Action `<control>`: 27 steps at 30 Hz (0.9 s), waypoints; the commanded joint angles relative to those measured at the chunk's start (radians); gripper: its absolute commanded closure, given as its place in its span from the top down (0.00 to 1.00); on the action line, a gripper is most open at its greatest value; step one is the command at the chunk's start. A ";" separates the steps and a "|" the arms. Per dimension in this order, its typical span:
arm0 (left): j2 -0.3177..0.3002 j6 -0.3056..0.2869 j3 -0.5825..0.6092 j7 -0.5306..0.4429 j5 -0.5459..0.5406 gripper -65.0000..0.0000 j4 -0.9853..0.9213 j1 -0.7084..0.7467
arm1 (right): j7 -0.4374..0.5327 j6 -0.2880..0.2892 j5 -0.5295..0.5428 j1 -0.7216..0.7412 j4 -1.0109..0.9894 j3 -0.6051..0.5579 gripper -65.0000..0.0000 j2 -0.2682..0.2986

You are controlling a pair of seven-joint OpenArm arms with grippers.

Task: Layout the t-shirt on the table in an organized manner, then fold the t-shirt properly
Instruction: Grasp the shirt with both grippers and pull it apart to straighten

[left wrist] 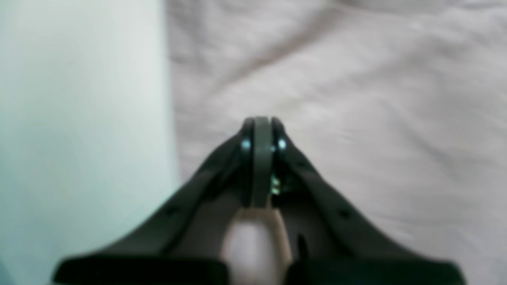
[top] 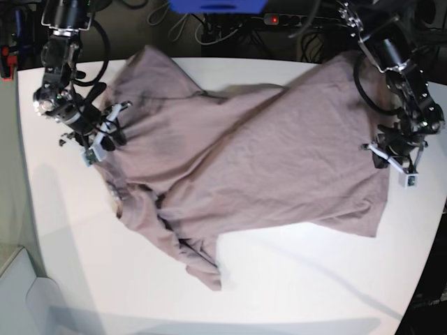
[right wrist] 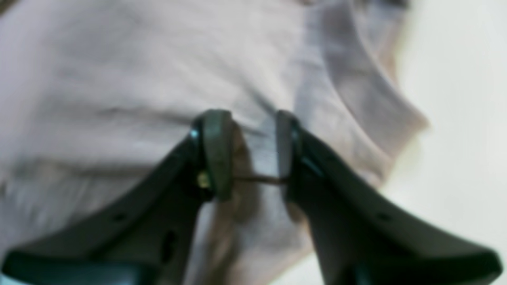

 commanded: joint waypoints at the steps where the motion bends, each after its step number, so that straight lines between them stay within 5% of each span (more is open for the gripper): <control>1: -0.012 -0.007 -0.002 -0.036 -0.015 0.00 0.002 -0.019 | -0.160 -0.026 -0.123 -0.027 -0.029 0.016 0.16 0.015; 5: -0.012 -0.007 -0.002 -0.072 -0.015 0.00 -0.032 -0.019 | -0.162 -0.026 -0.123 -0.027 -0.029 0.028 0.00 0.046; 18: -0.058 -0.009 -0.007 -0.101 -0.017 0.00 -0.009 -0.019 | -0.163 -0.026 -0.124 -0.086 0.007 0.106 0.00 0.161; 22: -0.050 -0.010 -0.008 -0.001 -0.031 0.00 0.151 -0.019 | -0.163 -0.026 -0.123 -0.162 0.189 0.121 0.00 0.135; 27: 0.005 -0.001 -0.002 0.159 -0.210 0.00 0.355 -0.011 | -0.163 -0.026 -0.123 -0.199 0.386 0.120 0.00 0.055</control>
